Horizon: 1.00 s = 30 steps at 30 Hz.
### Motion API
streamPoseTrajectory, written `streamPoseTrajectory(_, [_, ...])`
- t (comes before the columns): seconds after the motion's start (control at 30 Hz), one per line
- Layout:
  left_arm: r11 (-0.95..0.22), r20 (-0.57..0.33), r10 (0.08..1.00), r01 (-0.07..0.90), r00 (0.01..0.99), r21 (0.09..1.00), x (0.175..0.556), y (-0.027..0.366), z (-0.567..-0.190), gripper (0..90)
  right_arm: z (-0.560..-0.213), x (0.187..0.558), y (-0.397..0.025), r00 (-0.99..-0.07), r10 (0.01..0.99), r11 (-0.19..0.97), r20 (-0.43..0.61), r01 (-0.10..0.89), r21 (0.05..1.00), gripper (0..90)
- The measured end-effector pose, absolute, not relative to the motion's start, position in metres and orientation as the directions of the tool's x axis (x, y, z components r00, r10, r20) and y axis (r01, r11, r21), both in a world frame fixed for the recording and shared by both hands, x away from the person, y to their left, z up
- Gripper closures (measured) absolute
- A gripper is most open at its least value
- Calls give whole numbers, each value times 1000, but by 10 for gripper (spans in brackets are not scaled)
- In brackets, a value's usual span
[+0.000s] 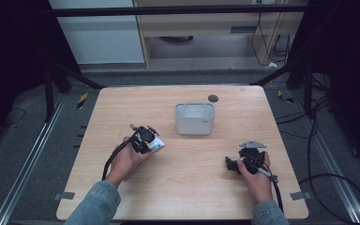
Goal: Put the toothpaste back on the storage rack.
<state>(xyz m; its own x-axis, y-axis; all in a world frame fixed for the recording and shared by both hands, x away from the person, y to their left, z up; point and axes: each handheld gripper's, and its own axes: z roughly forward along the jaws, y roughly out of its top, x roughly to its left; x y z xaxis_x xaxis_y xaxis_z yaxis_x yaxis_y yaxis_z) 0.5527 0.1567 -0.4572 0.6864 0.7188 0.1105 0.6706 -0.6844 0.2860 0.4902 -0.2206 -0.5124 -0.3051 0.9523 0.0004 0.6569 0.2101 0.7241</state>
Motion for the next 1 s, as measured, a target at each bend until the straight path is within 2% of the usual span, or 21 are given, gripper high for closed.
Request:
streamPoseTrajectory(0.23, [-675, 107, 726, 674, 679, 301, 550, 165, -453, 791, -512, 490, -221, -305, 952, 210, 0, 657, 724, 7])
streamPoseTrajectory(0.63, [-581, 81, 779, 668, 621, 466, 544, 202, -393, 795, -512, 490, -221, -305, 952, 210, 0, 657, 724, 7])
streamPoseTrajectory(1.0, [-552, 67, 782, 638, 620, 537, 546, 198, -366, 795, -512, 490, -221, -305, 952, 210, 0, 657, 724, 7])
